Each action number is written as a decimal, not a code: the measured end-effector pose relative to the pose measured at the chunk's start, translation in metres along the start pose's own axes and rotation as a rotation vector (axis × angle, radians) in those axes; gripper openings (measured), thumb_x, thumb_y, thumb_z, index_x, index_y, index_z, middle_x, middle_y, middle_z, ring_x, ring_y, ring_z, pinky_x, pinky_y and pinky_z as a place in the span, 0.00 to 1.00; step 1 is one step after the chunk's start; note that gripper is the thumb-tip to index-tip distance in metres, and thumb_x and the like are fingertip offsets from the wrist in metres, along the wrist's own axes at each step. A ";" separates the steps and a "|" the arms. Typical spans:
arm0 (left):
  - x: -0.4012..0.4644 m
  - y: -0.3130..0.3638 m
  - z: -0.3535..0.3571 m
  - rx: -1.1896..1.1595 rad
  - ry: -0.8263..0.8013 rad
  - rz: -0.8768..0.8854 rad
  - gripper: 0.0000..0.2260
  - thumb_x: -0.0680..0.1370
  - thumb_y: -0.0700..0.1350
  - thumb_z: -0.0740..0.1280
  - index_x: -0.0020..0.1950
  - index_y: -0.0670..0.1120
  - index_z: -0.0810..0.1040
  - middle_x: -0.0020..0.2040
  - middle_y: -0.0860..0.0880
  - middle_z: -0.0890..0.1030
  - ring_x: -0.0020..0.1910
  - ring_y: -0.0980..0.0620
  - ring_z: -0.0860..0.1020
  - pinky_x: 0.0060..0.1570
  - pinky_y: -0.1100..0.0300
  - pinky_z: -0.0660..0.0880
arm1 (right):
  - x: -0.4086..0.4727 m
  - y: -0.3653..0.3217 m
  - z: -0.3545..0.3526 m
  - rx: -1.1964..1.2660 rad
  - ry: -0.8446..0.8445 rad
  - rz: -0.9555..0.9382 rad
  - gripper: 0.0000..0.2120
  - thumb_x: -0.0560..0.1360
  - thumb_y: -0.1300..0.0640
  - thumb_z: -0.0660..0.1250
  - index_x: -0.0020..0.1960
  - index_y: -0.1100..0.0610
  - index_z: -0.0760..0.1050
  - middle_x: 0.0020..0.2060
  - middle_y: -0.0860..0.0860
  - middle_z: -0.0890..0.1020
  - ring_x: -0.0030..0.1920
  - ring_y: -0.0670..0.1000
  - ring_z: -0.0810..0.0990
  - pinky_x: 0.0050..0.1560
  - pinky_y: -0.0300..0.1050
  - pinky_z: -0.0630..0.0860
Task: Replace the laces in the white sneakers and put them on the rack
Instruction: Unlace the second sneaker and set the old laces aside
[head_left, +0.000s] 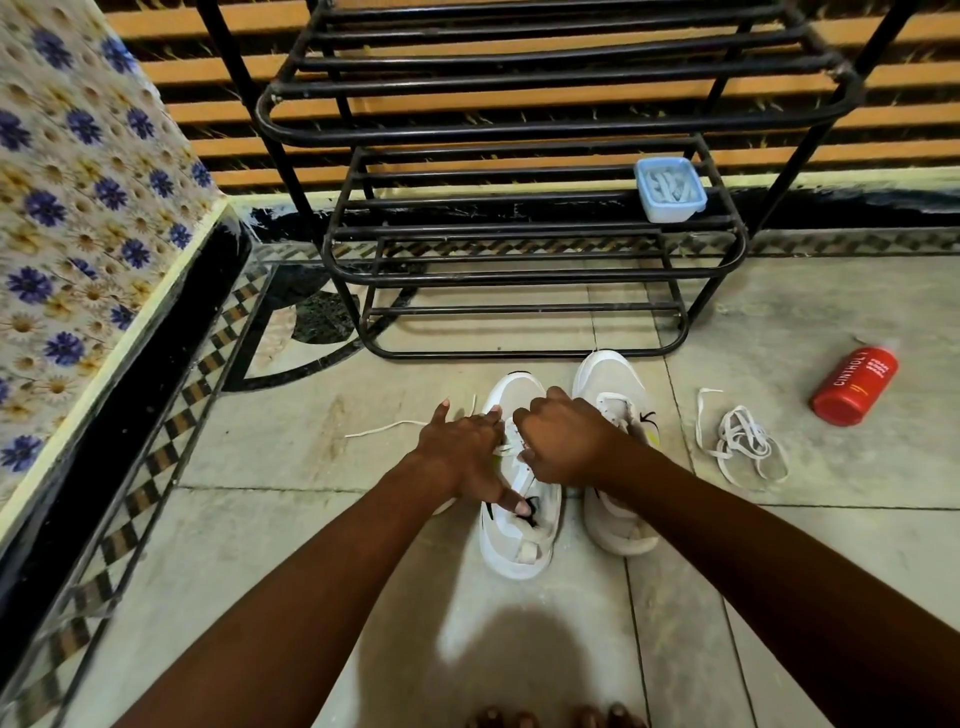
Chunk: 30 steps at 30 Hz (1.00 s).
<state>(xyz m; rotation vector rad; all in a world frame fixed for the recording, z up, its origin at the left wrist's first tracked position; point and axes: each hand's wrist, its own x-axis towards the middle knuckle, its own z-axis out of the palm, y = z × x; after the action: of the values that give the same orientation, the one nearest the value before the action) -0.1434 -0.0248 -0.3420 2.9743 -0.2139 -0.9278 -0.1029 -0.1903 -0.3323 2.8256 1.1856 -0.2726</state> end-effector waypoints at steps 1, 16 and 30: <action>-0.001 0.000 0.000 -0.006 -0.001 -0.001 0.56 0.64 0.79 0.68 0.84 0.53 0.55 0.85 0.55 0.46 0.83 0.55 0.50 0.80 0.42 0.35 | -0.002 0.001 -0.001 0.025 -0.012 0.005 0.15 0.76 0.50 0.65 0.59 0.56 0.72 0.54 0.55 0.78 0.61 0.59 0.73 0.50 0.50 0.72; 0.003 -0.001 0.000 -0.096 0.025 -0.030 0.59 0.61 0.78 0.72 0.84 0.52 0.54 0.84 0.56 0.54 0.83 0.51 0.56 0.81 0.42 0.40 | -0.008 0.005 -0.005 1.559 0.179 0.304 0.11 0.74 0.73 0.67 0.36 0.62 0.74 0.30 0.52 0.74 0.26 0.39 0.73 0.29 0.31 0.68; 0.004 -0.001 -0.001 -0.112 0.005 -0.025 0.60 0.61 0.78 0.73 0.84 0.52 0.55 0.85 0.55 0.53 0.82 0.52 0.57 0.81 0.43 0.42 | -0.013 0.017 0.000 0.951 0.281 0.179 0.10 0.75 0.59 0.73 0.35 0.55 0.81 0.32 0.47 0.79 0.38 0.51 0.79 0.47 0.45 0.73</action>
<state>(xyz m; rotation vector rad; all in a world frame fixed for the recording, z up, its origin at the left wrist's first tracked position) -0.1392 -0.0245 -0.3436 2.8828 -0.1199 -0.9026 -0.0996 -0.2118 -0.3300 3.8732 0.9973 -0.5671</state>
